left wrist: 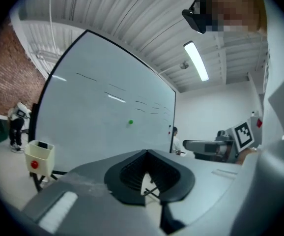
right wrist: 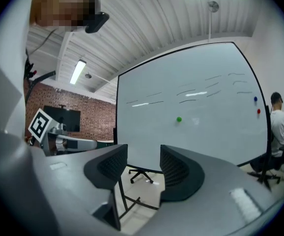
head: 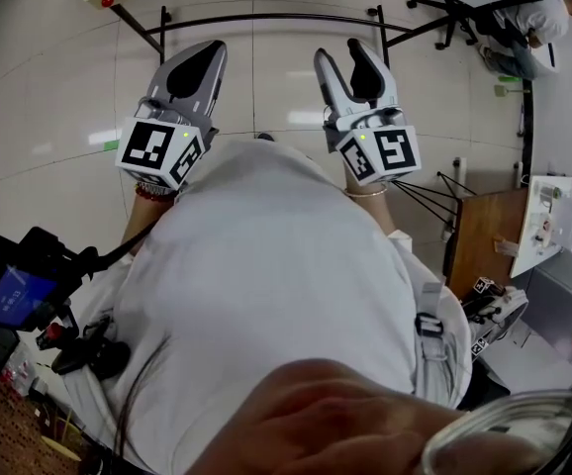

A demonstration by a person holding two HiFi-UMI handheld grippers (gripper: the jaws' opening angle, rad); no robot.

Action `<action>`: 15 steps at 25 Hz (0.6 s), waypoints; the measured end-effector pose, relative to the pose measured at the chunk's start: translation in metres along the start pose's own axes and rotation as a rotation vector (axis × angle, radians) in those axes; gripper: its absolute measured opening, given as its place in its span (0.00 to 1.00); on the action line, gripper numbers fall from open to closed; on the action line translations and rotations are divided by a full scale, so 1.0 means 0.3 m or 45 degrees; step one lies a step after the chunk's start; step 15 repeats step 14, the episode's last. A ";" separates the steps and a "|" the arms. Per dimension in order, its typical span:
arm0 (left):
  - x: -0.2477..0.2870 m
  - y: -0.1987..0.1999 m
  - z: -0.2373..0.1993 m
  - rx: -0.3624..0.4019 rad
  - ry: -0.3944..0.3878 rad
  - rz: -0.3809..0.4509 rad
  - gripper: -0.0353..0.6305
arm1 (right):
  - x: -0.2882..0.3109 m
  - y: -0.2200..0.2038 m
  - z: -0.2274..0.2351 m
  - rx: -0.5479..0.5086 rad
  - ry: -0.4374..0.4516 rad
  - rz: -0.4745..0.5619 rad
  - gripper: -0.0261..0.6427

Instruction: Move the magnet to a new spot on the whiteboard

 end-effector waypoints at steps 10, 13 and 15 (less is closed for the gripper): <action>0.016 -0.021 0.008 0.038 -0.020 -0.071 0.06 | -0.017 0.007 0.040 0.045 0.027 0.072 0.34; 0.012 -0.022 -0.004 0.043 0.012 -0.082 0.06 | 0.018 0.031 -0.011 -0.007 0.118 0.083 0.34; 0.011 -0.023 -0.006 0.045 0.020 -0.085 0.06 | 0.030 0.038 -0.028 -0.022 0.147 0.084 0.34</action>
Point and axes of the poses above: the fingertips, and each gripper's own axes: x forward along the fingers, z to its right, y out of its top, the point moved 2 cm from there along -x, backward along the fingers, and after that the axes turned 14 degrees about y, right-handed, at the moved point
